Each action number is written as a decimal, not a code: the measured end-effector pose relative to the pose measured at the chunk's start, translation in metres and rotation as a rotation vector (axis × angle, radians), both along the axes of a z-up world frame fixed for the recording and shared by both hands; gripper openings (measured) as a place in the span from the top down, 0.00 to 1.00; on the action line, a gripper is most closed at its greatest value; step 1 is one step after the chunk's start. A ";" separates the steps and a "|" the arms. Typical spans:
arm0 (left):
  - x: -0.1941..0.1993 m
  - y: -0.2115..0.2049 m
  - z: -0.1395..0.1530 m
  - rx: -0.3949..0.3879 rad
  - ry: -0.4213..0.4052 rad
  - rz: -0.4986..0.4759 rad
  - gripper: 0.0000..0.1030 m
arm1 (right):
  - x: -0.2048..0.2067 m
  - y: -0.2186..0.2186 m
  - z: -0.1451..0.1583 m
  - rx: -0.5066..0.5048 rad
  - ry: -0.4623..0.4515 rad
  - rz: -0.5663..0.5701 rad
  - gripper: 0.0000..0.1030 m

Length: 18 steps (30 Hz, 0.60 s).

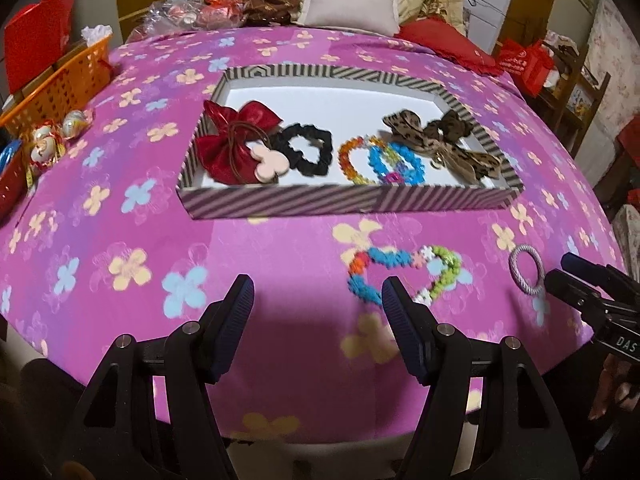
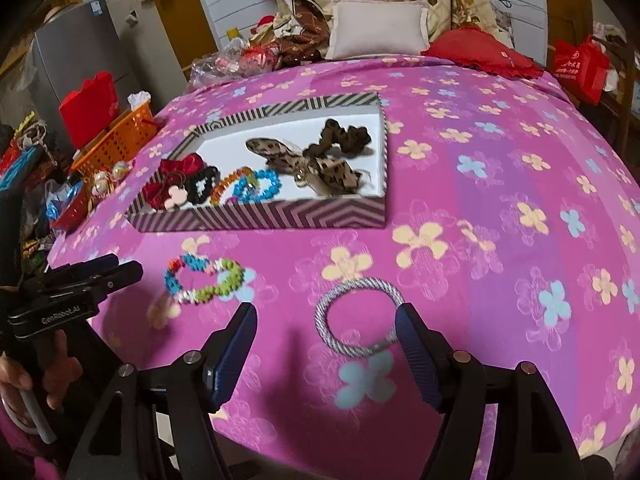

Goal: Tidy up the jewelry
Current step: 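Withdraw both tools from the tray toward the grey braided bangle, then grasp the grey braided bangle with the right tool while the left tool grasps the beaded heart bracelet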

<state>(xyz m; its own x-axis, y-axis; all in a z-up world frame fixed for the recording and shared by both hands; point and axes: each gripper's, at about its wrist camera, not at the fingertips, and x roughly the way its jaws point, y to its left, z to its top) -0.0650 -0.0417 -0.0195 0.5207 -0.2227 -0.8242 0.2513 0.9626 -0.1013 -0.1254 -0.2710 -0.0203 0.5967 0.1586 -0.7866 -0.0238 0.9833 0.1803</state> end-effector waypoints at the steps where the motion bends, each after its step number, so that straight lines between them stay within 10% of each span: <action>1: -0.001 -0.001 -0.001 0.002 0.001 -0.004 0.35 | -0.002 -0.001 -0.002 -0.007 0.006 -0.003 0.31; 16: 0.004 0.003 -0.016 -0.016 0.061 0.017 0.35 | 0.002 -0.023 -0.020 -0.090 0.029 -0.064 0.32; 18: 0.006 0.004 -0.018 -0.016 0.067 0.022 0.35 | 0.006 -0.026 -0.023 -0.099 0.034 -0.062 0.45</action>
<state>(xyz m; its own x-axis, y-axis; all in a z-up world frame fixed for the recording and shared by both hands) -0.0588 -0.0378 -0.0374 0.4693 -0.2256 -0.8537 0.2222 0.9659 -0.1331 -0.1189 -0.2970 -0.0429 0.5758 0.0428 -0.8165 0.0423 0.9957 0.0820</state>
